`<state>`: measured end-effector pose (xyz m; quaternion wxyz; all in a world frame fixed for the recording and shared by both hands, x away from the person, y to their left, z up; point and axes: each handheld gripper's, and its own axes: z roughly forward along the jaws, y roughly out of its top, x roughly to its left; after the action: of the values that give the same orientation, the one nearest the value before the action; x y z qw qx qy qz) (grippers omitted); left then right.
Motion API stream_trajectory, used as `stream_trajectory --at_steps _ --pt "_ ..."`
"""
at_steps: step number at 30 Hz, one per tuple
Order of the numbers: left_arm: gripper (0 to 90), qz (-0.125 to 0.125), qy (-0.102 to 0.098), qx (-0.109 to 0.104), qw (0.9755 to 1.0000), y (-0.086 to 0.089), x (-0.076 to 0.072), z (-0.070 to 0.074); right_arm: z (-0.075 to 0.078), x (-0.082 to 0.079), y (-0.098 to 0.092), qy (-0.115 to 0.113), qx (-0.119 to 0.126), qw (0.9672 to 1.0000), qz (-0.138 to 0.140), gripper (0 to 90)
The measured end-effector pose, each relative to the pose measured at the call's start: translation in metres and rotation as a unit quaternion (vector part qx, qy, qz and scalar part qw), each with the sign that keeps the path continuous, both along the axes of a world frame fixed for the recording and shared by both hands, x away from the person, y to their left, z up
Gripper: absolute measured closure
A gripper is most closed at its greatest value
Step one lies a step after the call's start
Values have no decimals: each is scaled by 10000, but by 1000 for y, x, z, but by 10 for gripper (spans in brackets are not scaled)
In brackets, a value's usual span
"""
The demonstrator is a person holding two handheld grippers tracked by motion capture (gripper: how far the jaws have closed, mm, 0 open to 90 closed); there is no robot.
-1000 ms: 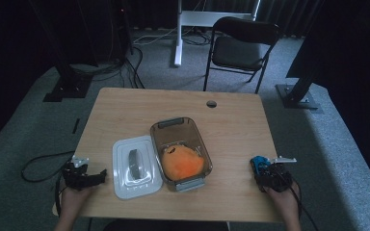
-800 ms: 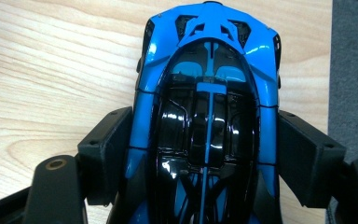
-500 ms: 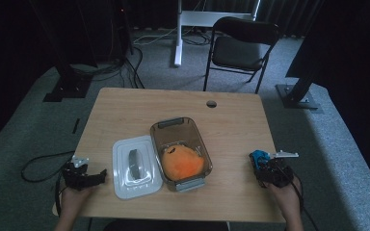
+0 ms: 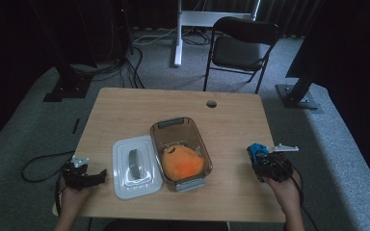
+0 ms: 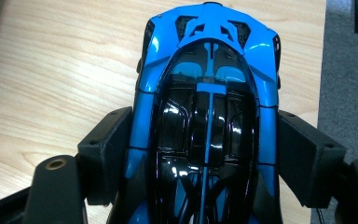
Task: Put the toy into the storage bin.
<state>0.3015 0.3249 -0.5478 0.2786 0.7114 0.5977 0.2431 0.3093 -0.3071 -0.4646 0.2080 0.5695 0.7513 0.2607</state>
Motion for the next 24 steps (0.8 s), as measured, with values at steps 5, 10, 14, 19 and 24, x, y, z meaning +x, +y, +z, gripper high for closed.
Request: stream_trajectory --at_steps 5,10,14,19,24 --pt "7 2 -1 -3 10000 0 0 0 5 2 4 -5 -11 10000 58 249" --pt "7 0 1 -1 10000 0 0 0 14 6 13 -54 -34 9998 162 249" --pt "7 -2 2 2 10000 0 0 0 20 9 22 -86 -27 9996 279 249" --pt "7 -2 2 2 10000 0 0 0 27 14 34 -141 -40 9990 415 249" --pt "7 -3 2 2 10000 0 0 0 35 16 43 -215 10 9986 491 249"
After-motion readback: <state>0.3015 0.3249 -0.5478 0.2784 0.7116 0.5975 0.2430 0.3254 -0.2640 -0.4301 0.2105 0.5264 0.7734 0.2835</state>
